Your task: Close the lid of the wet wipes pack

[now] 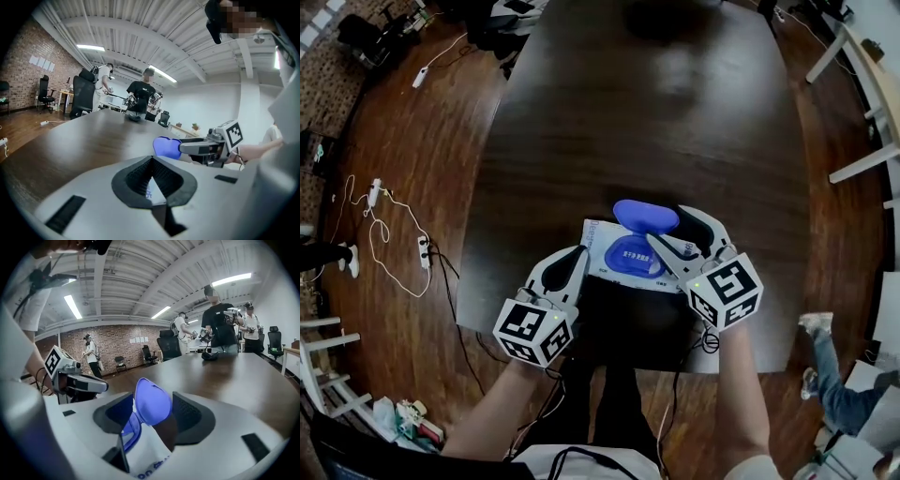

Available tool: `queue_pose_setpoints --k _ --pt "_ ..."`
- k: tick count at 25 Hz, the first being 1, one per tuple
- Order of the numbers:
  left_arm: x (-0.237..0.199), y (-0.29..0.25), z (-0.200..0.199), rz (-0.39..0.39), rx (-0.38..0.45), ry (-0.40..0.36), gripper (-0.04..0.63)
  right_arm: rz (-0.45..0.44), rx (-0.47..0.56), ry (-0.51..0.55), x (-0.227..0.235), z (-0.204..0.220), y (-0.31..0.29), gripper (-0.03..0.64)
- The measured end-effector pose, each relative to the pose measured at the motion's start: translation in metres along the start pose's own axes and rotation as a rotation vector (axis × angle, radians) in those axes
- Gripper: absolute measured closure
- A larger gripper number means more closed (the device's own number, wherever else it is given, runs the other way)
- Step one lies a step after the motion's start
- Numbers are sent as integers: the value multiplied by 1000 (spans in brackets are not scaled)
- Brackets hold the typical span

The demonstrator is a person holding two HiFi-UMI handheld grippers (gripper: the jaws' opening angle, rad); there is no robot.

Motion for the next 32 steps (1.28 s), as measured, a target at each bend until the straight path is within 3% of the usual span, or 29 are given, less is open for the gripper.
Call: queue_pose_setpoints --k 14,32 --pt "1 11 -7 33 19 1 598 15 14 5 -28 -9 11 368" --pt "6 44 9 62 25 4 597 38 -2 2 -73 13 24 368"
Point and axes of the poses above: the fingertips, and each gripper's own axes: y backward along the fingers, x to its right, z out of its underside, the point moved 8 cm from there along y, backward along the fingers, and after that the axes turned 14 degrees about -z, right-handed, at the moved point
